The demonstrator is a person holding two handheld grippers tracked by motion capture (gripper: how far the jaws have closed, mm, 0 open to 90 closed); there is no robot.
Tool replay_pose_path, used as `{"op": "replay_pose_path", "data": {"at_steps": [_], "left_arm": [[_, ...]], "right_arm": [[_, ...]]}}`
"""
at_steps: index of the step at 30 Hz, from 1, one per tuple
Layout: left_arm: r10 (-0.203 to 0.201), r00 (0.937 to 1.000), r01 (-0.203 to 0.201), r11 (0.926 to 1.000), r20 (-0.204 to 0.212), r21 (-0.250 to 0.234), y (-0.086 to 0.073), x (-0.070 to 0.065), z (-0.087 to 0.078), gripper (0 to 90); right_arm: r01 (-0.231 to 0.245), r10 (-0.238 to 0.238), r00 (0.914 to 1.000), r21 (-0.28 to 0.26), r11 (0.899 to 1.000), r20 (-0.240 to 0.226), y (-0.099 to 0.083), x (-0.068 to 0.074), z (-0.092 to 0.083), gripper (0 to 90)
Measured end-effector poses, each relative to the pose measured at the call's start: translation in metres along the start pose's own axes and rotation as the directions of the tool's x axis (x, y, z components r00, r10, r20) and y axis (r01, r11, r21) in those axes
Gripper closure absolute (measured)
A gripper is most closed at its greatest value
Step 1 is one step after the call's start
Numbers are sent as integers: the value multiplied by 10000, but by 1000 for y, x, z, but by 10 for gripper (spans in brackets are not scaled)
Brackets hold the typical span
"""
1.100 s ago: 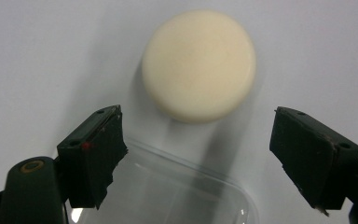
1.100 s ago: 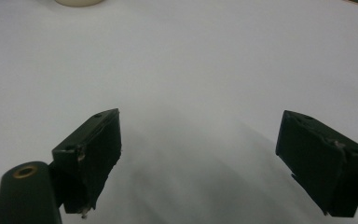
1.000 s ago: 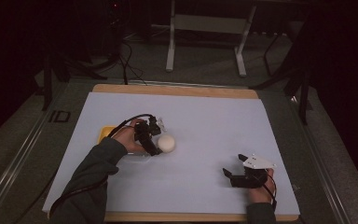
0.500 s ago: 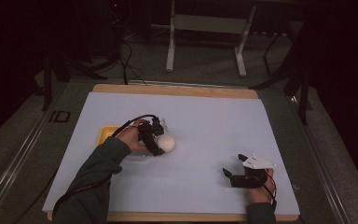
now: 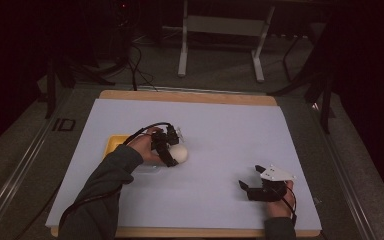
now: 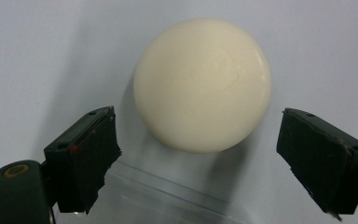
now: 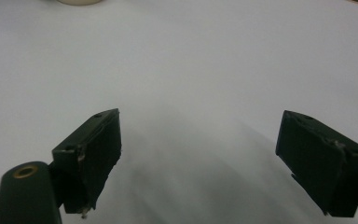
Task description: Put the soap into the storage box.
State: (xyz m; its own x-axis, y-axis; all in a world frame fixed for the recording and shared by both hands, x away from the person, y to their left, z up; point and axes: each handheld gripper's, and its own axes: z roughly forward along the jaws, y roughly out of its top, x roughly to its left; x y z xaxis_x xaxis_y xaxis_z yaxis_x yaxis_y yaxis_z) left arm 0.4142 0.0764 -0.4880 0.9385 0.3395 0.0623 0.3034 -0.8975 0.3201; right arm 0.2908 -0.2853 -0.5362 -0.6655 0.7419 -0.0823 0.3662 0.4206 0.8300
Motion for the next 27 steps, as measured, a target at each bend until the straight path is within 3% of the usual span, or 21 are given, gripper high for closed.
{"op": "replay_pose_path", "data": {"at_steps": [7,27], "left_arm": [[110,9999,-109,9997,-29,212,7,1,2,129],[201,9984,-229,9984,533,524,26,7,17,147]], "right_arm": [[-9,9,10000,2,10000,-2,0,0,0,139],[-32,32,10000,-13,10000,-19,0,0,0,139]]}}
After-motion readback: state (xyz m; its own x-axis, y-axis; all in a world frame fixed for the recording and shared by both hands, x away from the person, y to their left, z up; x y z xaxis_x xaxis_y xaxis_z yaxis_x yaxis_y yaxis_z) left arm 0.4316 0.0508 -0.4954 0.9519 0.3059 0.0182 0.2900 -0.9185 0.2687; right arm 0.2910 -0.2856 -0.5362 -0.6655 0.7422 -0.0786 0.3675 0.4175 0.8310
